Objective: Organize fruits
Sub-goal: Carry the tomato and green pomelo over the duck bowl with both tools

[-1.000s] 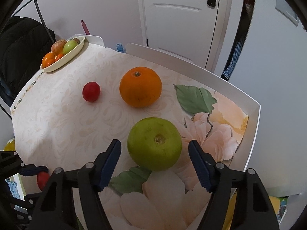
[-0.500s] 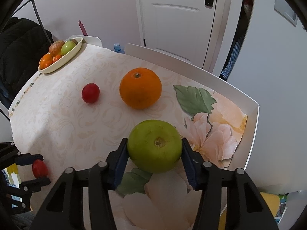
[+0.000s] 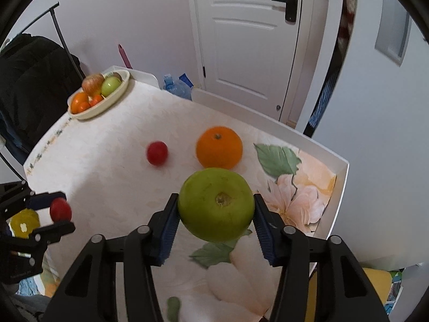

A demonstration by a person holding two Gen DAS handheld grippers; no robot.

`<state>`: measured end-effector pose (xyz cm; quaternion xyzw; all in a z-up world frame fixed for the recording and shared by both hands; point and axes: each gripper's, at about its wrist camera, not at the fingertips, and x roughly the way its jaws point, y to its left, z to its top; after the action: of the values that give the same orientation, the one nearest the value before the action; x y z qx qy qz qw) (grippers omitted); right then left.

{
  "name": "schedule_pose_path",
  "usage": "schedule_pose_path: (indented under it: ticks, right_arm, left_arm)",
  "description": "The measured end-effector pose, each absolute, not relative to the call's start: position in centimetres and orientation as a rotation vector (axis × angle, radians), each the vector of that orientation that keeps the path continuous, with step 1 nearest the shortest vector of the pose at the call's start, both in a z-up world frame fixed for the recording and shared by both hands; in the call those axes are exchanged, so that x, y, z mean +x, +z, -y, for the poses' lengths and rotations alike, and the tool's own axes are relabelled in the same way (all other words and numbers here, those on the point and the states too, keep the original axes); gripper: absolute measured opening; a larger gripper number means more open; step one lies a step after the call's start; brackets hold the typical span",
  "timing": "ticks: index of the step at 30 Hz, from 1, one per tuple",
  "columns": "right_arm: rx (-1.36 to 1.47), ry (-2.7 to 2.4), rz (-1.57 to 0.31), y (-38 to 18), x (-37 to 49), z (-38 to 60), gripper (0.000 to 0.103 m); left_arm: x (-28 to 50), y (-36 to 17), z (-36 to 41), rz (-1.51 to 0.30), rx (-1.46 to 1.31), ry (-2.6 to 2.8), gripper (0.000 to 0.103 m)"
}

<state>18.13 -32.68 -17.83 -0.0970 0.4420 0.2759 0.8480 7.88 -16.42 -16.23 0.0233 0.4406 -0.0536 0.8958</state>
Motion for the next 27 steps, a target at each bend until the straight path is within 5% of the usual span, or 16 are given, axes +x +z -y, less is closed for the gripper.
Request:
schedule_pose_path:
  ticks: [27]
  right_arm:
    - [-0.14, 0.603, -0.881, -9.1, 16.4, 15.8, 0.049]
  left_arm:
    - [13.1, -7.5, -1.7, -0.777, 0.085, -0.115, 0.04]
